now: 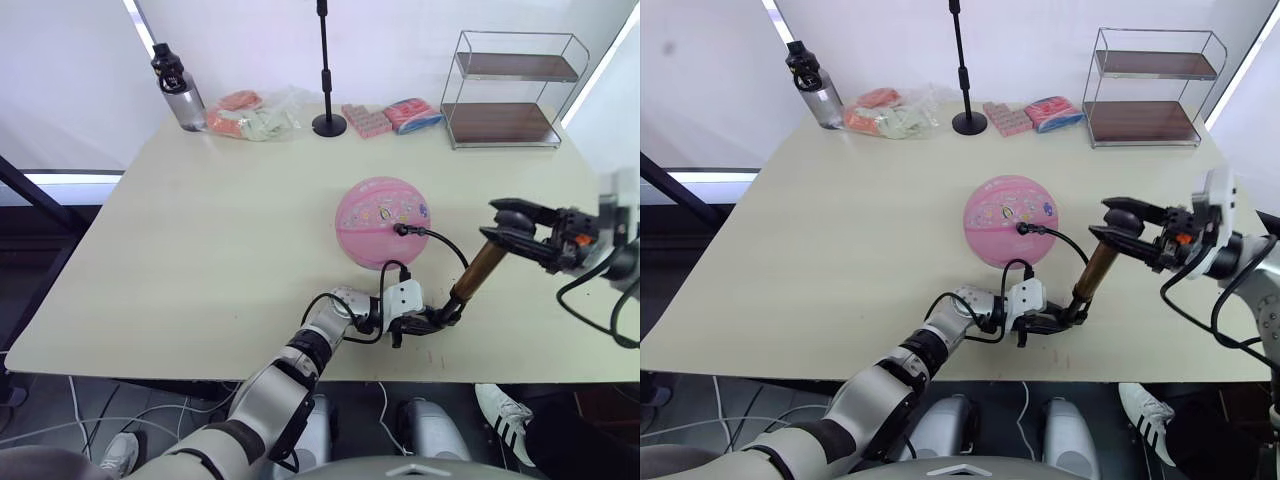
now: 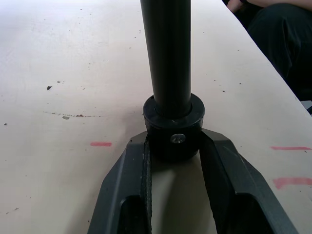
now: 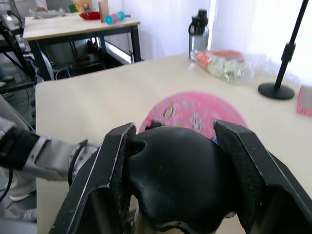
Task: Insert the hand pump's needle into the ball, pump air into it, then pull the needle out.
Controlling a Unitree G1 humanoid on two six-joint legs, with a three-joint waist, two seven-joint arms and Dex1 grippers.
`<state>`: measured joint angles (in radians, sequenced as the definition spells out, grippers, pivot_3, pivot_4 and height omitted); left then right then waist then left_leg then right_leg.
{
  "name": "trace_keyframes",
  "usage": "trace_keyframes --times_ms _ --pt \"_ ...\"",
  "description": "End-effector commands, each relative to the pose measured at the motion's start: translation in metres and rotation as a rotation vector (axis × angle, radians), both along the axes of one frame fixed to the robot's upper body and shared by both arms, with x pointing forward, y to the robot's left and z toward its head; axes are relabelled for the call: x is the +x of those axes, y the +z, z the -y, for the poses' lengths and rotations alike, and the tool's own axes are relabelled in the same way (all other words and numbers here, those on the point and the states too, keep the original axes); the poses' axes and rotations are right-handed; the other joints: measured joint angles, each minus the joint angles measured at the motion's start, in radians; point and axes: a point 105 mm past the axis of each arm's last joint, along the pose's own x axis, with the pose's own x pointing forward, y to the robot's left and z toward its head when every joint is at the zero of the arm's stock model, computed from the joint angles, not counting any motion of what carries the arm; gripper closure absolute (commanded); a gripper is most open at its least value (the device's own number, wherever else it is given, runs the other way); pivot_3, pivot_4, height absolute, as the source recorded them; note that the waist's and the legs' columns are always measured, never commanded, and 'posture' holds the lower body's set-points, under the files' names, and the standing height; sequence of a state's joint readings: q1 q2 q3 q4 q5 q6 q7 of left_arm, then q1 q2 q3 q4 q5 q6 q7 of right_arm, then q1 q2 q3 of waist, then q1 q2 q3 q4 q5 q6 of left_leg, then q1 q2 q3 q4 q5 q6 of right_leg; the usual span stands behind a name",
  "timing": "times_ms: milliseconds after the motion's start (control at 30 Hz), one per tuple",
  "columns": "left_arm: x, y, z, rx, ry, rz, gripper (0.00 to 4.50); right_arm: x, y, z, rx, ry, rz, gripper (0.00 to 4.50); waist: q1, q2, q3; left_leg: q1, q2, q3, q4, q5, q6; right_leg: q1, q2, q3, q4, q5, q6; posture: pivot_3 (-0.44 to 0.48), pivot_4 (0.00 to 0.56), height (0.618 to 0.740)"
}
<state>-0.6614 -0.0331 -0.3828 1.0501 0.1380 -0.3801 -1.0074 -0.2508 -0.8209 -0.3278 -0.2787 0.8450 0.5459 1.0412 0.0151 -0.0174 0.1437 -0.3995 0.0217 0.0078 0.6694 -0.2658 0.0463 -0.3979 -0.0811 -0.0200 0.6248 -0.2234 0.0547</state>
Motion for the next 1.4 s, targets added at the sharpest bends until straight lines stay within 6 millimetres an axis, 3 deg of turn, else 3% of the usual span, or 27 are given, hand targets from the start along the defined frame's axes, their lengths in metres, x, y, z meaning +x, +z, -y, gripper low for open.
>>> trace_keyframes --times_ms 33,233,367,467,833,1100,1267,1400 --pt "-0.011 -0.038 -0.025 0.145 0.038 -0.101 3.5 -0.015 0.053 0.002 0.04 0.05 0.144 2.45 0.0 0.001 0.001 0.0 0.0 0.0 0.0 0.0 0.0 0.0 0.0 0.0 0.0 0.0 0.0 0.0 0.15 0.74" --pt "-0.011 -0.038 -0.024 0.145 0.037 -0.102 3.5 -0.02 0.082 0.005 0.041 0.058 0.179 2.45 0.0 0.001 0.004 0.0 0.0 0.0 0.0 0.0 0.0 0.0 0.0 0.0 0.0 0.0 0.0 0.0 0.15 0.74" --pt "-0.012 -0.039 -0.024 0.144 0.037 -0.102 3.5 -0.021 0.081 0.003 0.029 0.062 0.169 2.45 0.0 0.001 0.004 -0.001 0.0 0.0 0.0 0.0 0.0 0.0 -0.001 0.0 0.0 0.0 0.0 0.0 0.15 0.74" --pt "-0.012 -0.039 -0.023 0.144 0.036 -0.103 3.5 -0.019 0.058 -0.003 -0.015 0.073 0.112 2.45 0.0 0.001 0.004 -0.001 0.0 0.0 0.0 0.0 0.0 0.0 -0.001 0.0 0.0 0.0 0.0 0.0 0.15 0.74" --pt "-0.012 -0.039 -0.023 0.144 0.041 -0.1 3.5 -0.01 -0.064 -0.007 -0.167 0.017 -0.074 2.45 -0.002 -0.01 -0.005 0.003 0.001 -0.001 0.0 0.0 0.0 0.003 0.001 -0.001 0.0 -0.002 0.003 0.0 0.15 0.74" --pt "-0.012 -0.039 -0.024 0.143 0.044 -0.099 3.5 -0.016 -0.122 -0.014 -0.218 0.019 -0.136 2.46 -0.002 -0.015 -0.012 0.003 0.002 -0.002 0.0 0.0 0.0 0.003 0.001 -0.002 0.0 0.0 0.0 0.0 0.15 0.74" --pt "-0.012 -0.039 -0.024 0.143 0.045 -0.1 3.5 -0.018 -0.136 -0.016 -0.224 0.016 -0.145 2.46 -0.002 -0.014 -0.013 0.003 0.002 -0.003 0.0 0.0 0.0 0.003 0.001 -0.002 0.0 0.0 0.0 0.0 0.15 0.74" --pt "-0.012 -0.04 -0.025 0.145 0.046 -0.101 3.5 -0.016 -0.128 -0.016 -0.2 0.012 -0.124 2.46 -0.002 -0.015 -0.013 0.004 0.002 -0.004 0.0 0.0 0.0 0.003 0.001 -0.004 0.0 0.0 0.0 0.0 0.15 0.74"
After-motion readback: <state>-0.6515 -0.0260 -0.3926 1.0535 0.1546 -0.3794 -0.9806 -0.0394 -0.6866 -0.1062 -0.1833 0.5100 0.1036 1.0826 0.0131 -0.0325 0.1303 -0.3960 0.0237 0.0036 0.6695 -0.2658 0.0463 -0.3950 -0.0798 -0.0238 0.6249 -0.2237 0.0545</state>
